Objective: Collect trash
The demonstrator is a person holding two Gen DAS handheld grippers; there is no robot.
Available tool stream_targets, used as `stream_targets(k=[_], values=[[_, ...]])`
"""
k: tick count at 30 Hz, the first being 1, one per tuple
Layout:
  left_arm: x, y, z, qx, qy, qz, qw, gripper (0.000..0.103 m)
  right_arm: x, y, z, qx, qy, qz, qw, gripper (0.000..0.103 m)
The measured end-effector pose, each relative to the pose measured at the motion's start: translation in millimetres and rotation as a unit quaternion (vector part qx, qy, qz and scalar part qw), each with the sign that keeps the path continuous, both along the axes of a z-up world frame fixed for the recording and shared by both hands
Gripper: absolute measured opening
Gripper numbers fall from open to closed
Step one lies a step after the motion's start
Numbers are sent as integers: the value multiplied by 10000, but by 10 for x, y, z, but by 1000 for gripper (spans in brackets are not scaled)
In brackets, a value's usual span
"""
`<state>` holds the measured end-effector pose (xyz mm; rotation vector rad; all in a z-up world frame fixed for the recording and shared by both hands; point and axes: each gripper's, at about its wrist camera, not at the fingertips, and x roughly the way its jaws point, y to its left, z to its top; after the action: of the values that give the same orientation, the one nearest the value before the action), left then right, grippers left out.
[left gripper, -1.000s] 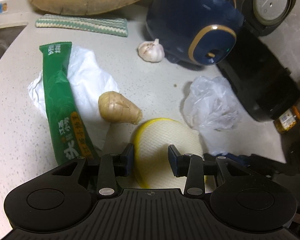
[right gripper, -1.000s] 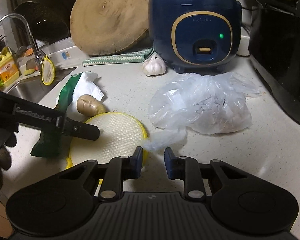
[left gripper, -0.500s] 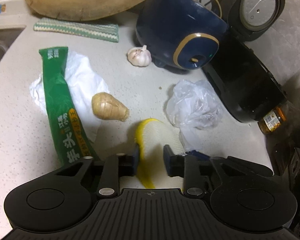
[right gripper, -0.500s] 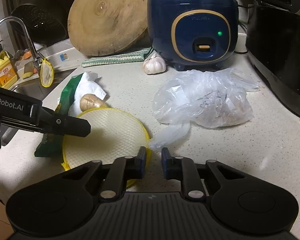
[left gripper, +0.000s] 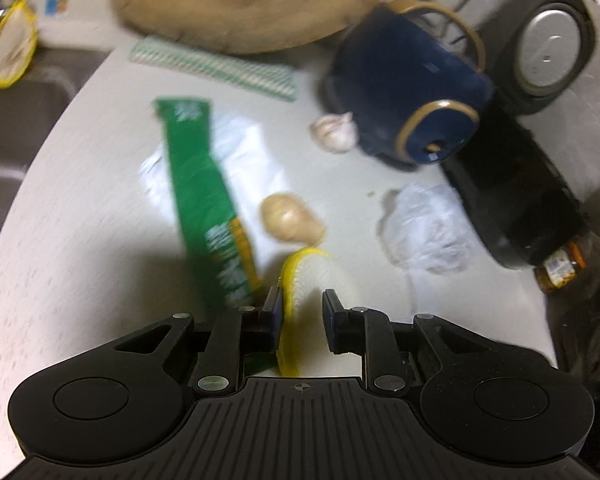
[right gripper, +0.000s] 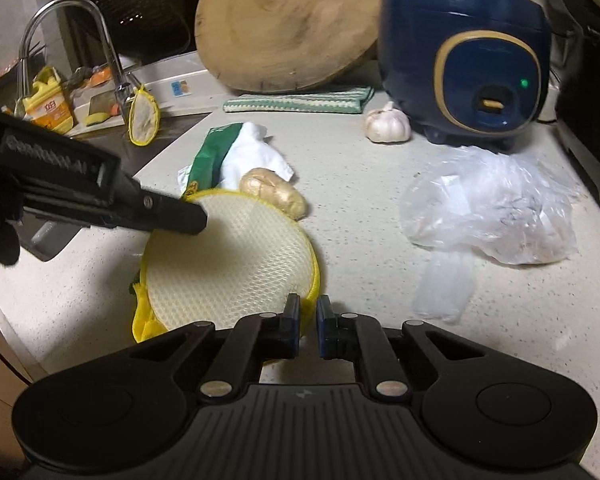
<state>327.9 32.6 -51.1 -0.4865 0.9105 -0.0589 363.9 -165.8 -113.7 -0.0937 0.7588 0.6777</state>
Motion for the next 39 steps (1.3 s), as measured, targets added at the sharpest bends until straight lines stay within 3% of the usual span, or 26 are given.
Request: stream_targets(k=[3,9,11,14,18,21,27,32,35,37,39], values=[[-73,76,-80,-296,78,178,9994,20,2,5,8,14,6,-16,10000,11],[-195,234,-67,-923,-318,171,9951,20,-1,2,5,141,80,66,9998,10],[-215,310,-118,-1026,-270,247,9941,25,-15,17,2,157,78,122,9998,10],[-235,330,-194,-750,-128,261,9968,31,-49,70,1,220,107,287,9993,10],[-278,318,-248,-675,-183,178,9974,37,-79,141,11,183,21,348,9992,10],[-294,377,-274,-767,-144,322,9964,22,-63,154,22,167,5,356,9992,10],[-363,399,-203,-862,-288,367,9952,18,-40,149,43,88,-72,406,9991,10],[-351,297,-62,-455,-426,304,9976,17,18,123,48,49,-99,373,9992,12],[-338,251,-16,-220,-385,283,9986,17,83,94,99,-91,-359,336,9987,26],[-340,239,4,-129,-376,277,9988,17,173,65,185,-320,-801,177,9961,51],[-344,219,20,-60,-388,256,9989,17,305,11,260,-475,-1143,-80,9923,66]])
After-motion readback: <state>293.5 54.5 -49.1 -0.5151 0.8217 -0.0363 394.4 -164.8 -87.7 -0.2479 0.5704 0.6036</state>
